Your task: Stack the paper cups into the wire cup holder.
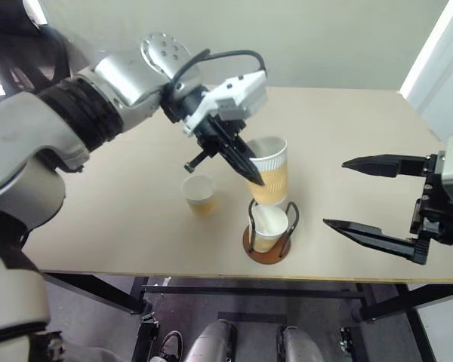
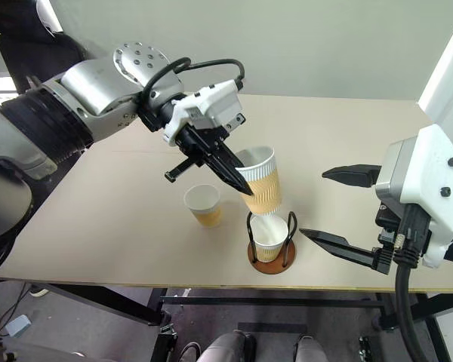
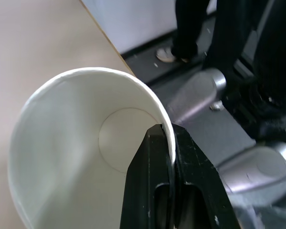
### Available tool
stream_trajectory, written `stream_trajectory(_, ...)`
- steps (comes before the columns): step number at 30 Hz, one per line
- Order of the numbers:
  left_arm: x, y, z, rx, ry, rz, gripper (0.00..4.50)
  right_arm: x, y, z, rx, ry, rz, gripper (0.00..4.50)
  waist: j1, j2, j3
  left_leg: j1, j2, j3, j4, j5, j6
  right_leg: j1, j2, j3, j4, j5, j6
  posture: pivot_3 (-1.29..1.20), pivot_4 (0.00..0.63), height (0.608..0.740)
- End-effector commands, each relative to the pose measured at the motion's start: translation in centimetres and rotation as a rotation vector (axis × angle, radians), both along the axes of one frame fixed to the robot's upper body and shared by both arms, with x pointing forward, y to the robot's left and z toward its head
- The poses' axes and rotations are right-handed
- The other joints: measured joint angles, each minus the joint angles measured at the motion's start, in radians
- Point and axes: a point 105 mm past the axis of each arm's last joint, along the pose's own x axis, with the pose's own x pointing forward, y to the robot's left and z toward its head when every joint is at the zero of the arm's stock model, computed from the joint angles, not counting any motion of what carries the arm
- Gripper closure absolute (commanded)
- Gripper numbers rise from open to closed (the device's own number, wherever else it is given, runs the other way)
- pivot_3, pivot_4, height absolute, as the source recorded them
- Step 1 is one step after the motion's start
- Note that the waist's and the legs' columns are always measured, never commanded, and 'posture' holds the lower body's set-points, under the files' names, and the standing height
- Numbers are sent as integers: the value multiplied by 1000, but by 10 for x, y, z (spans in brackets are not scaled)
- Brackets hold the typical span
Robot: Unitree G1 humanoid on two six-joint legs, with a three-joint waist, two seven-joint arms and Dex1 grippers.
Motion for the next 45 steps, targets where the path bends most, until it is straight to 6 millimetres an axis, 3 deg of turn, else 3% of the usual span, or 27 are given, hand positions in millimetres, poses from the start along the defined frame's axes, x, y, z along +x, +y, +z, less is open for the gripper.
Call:
stream_trajectory(1,-2,-5,5,9,-37,-58,4467,-8,2,12,4,-69,-5,411,-1,0,0,0,0,0,-1,0,0,0,0,0,0,0,0,0,150,740)
stream_trajectory(10,-3,-26,-6,12,-9,-117,4467,-16,5,15,7,-71,-38,411,4,0,1,-4,-1,0,0,-2,-1,-1,-1,-1,-3,0,7,0,150,740)
stream_trajectory(19,-1,-23,-21,92,-41,-146,4467,-20,6,14,16,-71,-78,411,5,1,1,-4,0,1,0,-3,0,-1,-1,-1,-3,-6,12,0,150,740)
stream_trajectory(26,-7,-28,-28,96,-14,-189,4467,-20,7,15,14,-75,-92,411,6,1,1,-4,0,1,0,-5,3,0,-1,-1,-6,-2,6,0,150,740)
stream_trajectory(45,-6,-23,-32,153,-65,-218,4467,-19,7,13,7,-76,-108,411,7,1,1,-3,0,1,0,-11,-5,2,-1,-1,-9,-2,5,0,150,740)
